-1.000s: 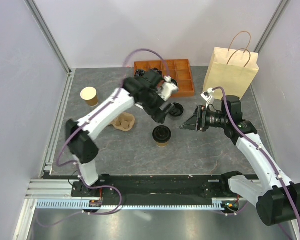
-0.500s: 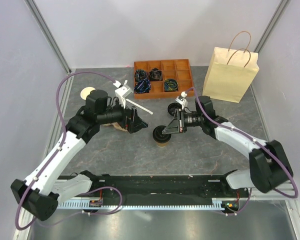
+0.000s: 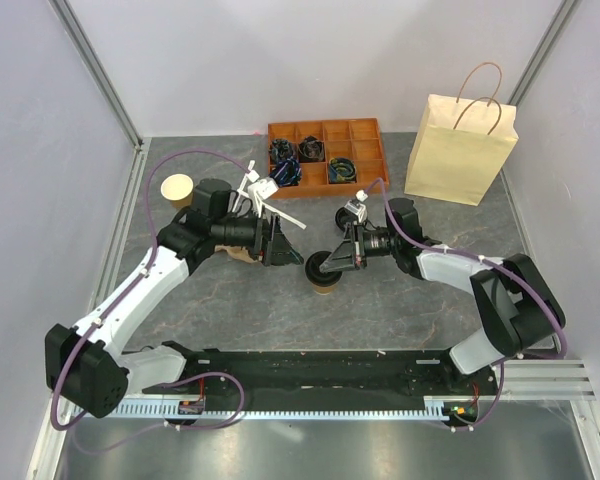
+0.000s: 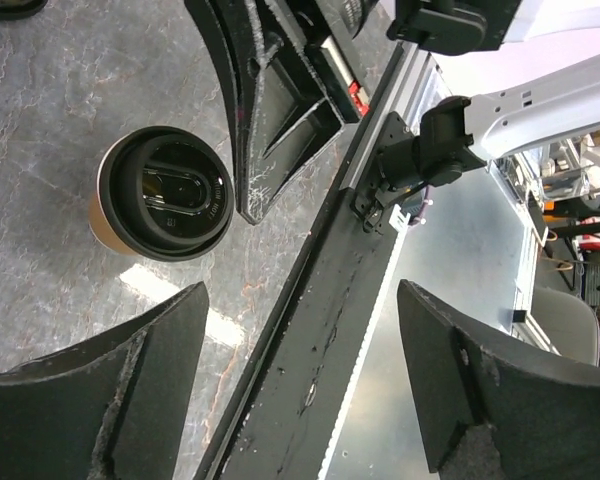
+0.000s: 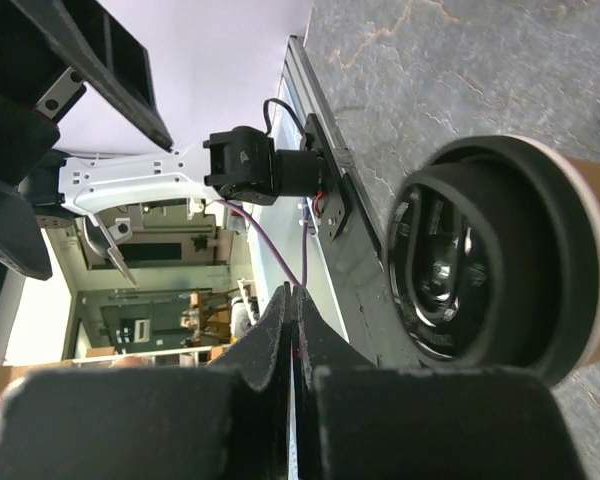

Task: Pack the takeout coffee

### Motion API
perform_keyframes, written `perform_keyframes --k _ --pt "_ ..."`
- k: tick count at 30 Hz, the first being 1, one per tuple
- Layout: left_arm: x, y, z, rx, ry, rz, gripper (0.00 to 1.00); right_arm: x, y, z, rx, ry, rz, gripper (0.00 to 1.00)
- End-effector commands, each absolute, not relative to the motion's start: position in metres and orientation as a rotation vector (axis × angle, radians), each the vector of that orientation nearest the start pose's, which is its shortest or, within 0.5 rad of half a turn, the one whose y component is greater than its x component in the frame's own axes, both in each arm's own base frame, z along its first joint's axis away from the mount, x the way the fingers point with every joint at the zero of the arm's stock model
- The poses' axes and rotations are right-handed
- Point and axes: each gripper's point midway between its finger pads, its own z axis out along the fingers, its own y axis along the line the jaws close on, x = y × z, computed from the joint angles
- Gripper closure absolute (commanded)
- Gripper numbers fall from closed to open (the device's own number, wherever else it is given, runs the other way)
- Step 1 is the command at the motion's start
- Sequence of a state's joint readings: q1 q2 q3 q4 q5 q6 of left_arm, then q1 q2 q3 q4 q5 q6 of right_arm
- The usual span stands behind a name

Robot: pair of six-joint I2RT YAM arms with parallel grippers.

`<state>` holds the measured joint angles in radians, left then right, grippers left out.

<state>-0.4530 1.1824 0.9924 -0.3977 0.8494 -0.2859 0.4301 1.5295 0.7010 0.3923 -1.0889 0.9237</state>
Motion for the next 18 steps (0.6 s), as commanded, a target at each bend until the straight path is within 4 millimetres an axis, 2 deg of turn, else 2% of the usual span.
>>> perform_keyframes --k 1,6,10,18 --pt "0.209 -0.262 0.243 0.686 2.085 -1.398 0.2 0.225 0.283 0.154 -0.284 2.274 1.914 1.0" --pt "0.206 -0.263 0.229 0.647 2.126 -1.425 0.27 0.23 0.278 0.139 -0.202 2.307 1.912 1.0" --pt "0.206 -0.262 0.222 0.632 2.145 -1.421 0.36 0.236 0.273 0.126 -0.138 2.352 1.898 1.0" --pt "0.219 -0.262 0.214 0.626 2.156 -1.341 0.49 0.24 0.262 0.101 -0.035 2.447 1.829 1.0"
